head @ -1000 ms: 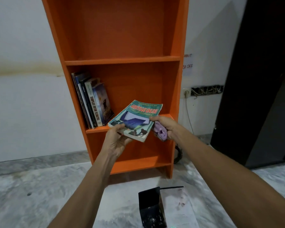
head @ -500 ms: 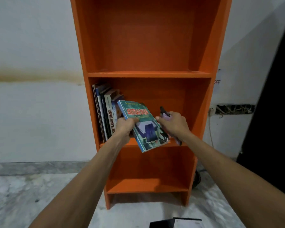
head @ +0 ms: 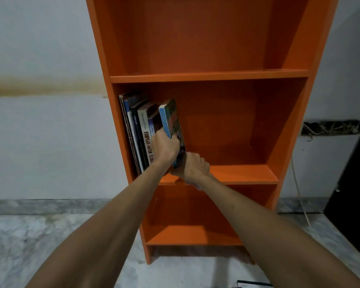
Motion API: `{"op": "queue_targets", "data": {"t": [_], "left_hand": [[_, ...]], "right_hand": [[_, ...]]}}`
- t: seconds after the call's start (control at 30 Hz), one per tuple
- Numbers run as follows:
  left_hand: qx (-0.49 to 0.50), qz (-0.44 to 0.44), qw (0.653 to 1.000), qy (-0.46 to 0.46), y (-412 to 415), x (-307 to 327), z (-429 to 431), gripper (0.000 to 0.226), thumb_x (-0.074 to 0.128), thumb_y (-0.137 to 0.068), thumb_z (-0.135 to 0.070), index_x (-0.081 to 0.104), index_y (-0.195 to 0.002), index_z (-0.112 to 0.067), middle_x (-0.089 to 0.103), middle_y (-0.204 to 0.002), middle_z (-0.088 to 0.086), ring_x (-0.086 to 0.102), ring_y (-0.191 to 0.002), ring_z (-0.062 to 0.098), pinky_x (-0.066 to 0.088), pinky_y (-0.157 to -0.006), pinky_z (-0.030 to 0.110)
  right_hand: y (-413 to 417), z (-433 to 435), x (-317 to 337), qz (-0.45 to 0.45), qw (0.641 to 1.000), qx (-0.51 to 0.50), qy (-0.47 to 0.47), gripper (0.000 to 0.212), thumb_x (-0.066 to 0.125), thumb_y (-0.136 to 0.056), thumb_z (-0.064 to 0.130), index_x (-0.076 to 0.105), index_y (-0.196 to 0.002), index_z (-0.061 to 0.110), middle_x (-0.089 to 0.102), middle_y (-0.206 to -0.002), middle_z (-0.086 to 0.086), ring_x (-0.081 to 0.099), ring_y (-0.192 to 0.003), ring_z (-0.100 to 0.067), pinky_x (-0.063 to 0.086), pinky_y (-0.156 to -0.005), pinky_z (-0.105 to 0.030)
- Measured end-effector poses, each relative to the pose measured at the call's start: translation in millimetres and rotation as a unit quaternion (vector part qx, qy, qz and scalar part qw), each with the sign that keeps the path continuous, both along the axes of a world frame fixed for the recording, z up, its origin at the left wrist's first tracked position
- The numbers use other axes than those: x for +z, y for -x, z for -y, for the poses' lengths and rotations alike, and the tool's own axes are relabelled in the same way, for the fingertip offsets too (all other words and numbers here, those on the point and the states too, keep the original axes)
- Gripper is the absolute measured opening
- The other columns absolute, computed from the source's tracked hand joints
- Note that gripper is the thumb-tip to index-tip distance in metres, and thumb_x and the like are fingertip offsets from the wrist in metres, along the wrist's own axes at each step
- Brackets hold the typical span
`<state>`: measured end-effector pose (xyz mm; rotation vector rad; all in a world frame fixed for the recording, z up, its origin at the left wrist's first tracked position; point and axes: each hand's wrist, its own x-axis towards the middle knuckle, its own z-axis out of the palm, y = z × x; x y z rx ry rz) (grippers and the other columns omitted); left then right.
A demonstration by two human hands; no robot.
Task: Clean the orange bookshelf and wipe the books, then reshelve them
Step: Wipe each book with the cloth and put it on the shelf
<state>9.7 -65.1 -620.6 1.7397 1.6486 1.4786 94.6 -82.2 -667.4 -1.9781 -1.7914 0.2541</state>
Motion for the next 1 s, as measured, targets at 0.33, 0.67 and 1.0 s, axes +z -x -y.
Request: {"op": "queue_targets", "data": {"t": [0.33, 0.67, 1.0], "left_hand": [[0.03, -0.095, 0.995, -0.003, 15.5, -16.5, -15.3, 0.025, 0.057, -0.094, -0.011, 0.053, -0.116, 0.0, 0.063, -0.092, 0.011, 0.06, -0.076, 0.021, 0.048, -0.06, 0.026], [0.087, -0.252, 0.961, -0.072, 25.4, -16.5, -19.1, 0.092, 0.062, -0.093, -0.014, -0.009, -0.153, -0.018, 0.047, -0.079, 0.002, 0.047, -0.058, 0.017, 0.038, -0.052, 0.029], [0.086, -0.286, 0.954, -0.035, 33.0, -14.7, -18.1, 0.095, 0.068, -0.089, -0.015, -0.003, -0.152, -0.017, 0.062, -0.083, 0.013, 0.049, -0.057, 0.02, 0.041, -0.049, 0.032]], "right_hand": [[25.6, -37.1, -27.8, -0.01, 0.999, -0.002, 0.051, 0.017, 0.064, -0.085, 0.034, 0.064, -0.09, 0.017, 0.068, -0.091, -0.008, 0.068, -0.085, -0.03, 0.044, -0.06, -0.031], [26.2, -50.9, -30.8, -0.025, 0.998, -0.009, 0.065, 0.018, 0.065, -0.087, 0.033, 0.061, -0.092, 0.015, 0.069, -0.094, -0.008, 0.063, -0.075, -0.025, 0.035, -0.048, -0.026], [26.2, -51.2, -33.3, 0.059, 0.994, -0.017, 0.092, 0.035, 0.087, -0.068, 0.023, 0.064, -0.095, 0.02, 0.07, -0.096, -0.004, 0.066, -0.083, -0.023, 0.045, -0.056, -0.031]]}}
